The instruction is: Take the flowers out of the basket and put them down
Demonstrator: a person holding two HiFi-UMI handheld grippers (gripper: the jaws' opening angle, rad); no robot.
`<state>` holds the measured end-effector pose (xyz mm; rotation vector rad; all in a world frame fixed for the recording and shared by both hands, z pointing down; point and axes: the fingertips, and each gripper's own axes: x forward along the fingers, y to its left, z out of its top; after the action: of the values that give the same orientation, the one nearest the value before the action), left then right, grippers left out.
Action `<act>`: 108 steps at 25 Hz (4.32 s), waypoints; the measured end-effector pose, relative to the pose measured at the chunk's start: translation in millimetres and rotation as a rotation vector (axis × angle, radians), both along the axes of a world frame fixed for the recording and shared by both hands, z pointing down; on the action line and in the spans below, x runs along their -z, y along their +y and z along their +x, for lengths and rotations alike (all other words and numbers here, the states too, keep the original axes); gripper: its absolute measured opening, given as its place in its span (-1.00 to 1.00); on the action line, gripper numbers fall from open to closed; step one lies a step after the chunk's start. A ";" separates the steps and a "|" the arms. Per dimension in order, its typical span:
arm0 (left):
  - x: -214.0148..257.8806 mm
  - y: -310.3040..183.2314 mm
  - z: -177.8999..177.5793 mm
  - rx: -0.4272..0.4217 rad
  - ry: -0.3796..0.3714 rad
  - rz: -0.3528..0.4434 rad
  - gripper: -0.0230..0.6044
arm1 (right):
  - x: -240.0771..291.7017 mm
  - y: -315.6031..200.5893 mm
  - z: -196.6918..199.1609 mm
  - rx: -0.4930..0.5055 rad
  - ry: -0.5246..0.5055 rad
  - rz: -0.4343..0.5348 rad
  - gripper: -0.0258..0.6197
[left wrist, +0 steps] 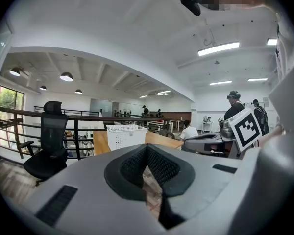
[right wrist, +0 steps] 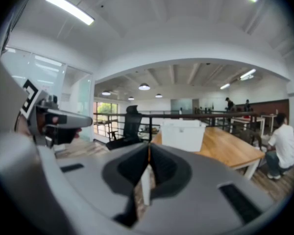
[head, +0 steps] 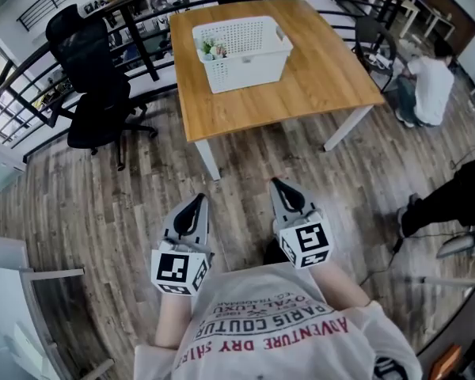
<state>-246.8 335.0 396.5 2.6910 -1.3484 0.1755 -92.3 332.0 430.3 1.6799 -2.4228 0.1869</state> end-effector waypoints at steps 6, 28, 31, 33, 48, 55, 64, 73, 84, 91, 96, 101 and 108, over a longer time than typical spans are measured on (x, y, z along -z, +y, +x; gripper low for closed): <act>10.4 -69.6 63.9 0.092 -0.010 0.022 -0.85 | 10.4 -84.9 64.9 0.078 0.012 0.040 -0.83; -13.2 -280.0 165.3 0.167 -0.015 -0.034 -0.85 | 2.1 -310.2 176.2 0.132 0.004 -0.019 -0.83; -10.2 -323.0 156.0 0.140 -0.005 -0.024 -0.85 | 6.9 -347.5 157.5 0.169 0.005 -0.017 -0.83; -9.7 -350.0 144.2 0.132 0.006 -0.010 -0.85 | 10.3 -372.7 144.1 0.175 0.014 -0.002 -0.83; -9.5 -518.2 51.5 0.133 0.027 -0.042 -0.85 | -8.5 -557.5 52.7 0.237 0.111 -0.252 -0.83; -29.5 -552.3 25.1 0.173 0.066 -0.086 -0.85 | -77.9 -599.0 23.7 0.365 0.235 -0.595 -0.83; -50.6 -574.2 18.8 0.176 0.085 -0.130 -0.85 | -176.2 -625.6 23.5 0.379 0.410 -0.901 -0.54; -72.8 -580.4 16.3 0.186 0.102 -0.188 -0.85 | -220.9 -625.1 14.7 0.376 0.330 -1.063 -0.56; -73.0 -580.3 22.1 0.182 0.097 -0.188 -0.85 | -237.8 -622.1 7.6 0.320 0.246 -1.145 -0.60; -68.3 -576.8 24.7 0.188 0.075 -0.181 -0.85 | -234.9 -623.4 3.4 0.315 0.177 -1.121 -0.67; -61.4 -570.7 33.9 0.177 0.054 -0.172 -0.85 | -219.3 -623.4 4.1 0.355 0.269 -1.040 -0.68; -51.4 -566.5 49.1 0.188 0.040 -0.151 -0.85 | -176.8 -633.0 14.8 0.378 0.267 -0.905 -0.69; -26.6 -560.2 92.0 0.222 0.051 -0.106 -0.85 | -91.4 -644.1 58.3 0.400 0.271 -0.689 -0.70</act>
<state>-154.8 -225.2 423.1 2.4215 -1.5618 0.1498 -34.0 -312.1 521.7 0.8506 -2.0844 0.6027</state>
